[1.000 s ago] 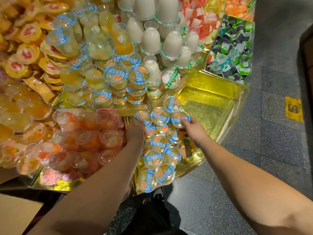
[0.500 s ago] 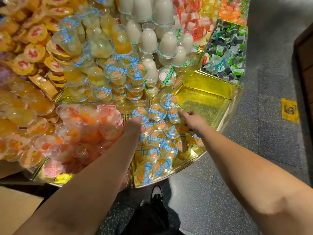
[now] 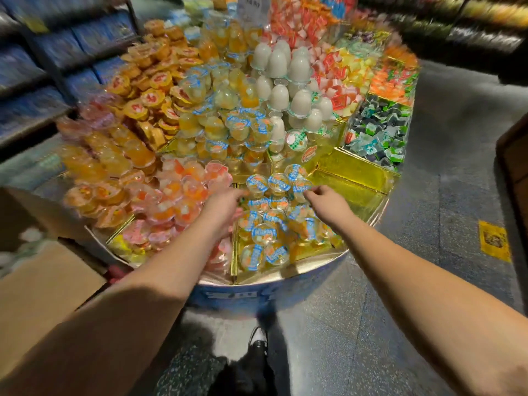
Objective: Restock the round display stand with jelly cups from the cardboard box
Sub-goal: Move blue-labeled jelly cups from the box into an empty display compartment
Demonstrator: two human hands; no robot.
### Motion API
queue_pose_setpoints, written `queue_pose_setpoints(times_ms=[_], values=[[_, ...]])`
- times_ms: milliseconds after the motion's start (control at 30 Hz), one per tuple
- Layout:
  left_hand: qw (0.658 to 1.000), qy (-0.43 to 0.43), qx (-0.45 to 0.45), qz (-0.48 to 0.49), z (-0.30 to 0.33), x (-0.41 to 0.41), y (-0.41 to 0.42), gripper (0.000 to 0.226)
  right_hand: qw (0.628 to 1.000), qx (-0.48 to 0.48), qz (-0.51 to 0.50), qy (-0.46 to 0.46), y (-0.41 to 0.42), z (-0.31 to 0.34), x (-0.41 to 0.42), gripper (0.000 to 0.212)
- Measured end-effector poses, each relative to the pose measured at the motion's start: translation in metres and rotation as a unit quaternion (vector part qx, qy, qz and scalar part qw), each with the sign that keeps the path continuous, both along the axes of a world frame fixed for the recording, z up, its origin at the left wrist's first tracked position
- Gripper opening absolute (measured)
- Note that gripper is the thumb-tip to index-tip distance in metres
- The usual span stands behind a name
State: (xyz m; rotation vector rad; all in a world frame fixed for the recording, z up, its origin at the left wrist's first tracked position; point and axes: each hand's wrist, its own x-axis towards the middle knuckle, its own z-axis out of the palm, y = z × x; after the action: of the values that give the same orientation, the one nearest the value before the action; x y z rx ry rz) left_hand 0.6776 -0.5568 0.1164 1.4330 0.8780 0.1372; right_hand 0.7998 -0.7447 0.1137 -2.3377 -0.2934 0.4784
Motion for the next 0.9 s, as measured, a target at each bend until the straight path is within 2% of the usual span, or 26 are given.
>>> queue_pose_setpoints(times_ms=[100, 200, 333, 533, 667, 900], values=[[0.990, 0.030, 0.136, -0.039, 0.021, -0.059, 0.009, 0.029, 0.995, -0.010, 0.093, -0.025, 0.017, 0.019, -0.047, 0.017], [0.962, 0.089, 0.256, -0.045, 0.040, -0.121, 0.026, 0.022, 0.980, -0.027, 0.184, -0.063, 0.046, 0.039, -0.096, 0.025], [0.933, 0.141, 0.329, -0.022, 0.055, -0.209, 0.058, 0.021, 0.945, -0.024, 0.311, -0.096, 0.097, 0.054, -0.163, 0.024], [0.927, 0.194, 0.310, 0.080, 0.045, -0.343, 0.117, 0.014, 0.877, -0.048, 0.460, -0.133, 0.193, 0.055, -0.266, 0.020], [0.928, 0.197, 0.279, 0.147, 0.033, -0.437, 0.166, 0.018, 0.835, -0.064, 0.529, -0.135, 0.277, 0.041, -0.342, 0.024], [0.924, 0.232, 0.229, 0.201, -0.008, -0.576, 0.279, 0.018, 0.809, -0.064, 0.578, -0.087, 0.426, -0.009, -0.468, 0.022]])
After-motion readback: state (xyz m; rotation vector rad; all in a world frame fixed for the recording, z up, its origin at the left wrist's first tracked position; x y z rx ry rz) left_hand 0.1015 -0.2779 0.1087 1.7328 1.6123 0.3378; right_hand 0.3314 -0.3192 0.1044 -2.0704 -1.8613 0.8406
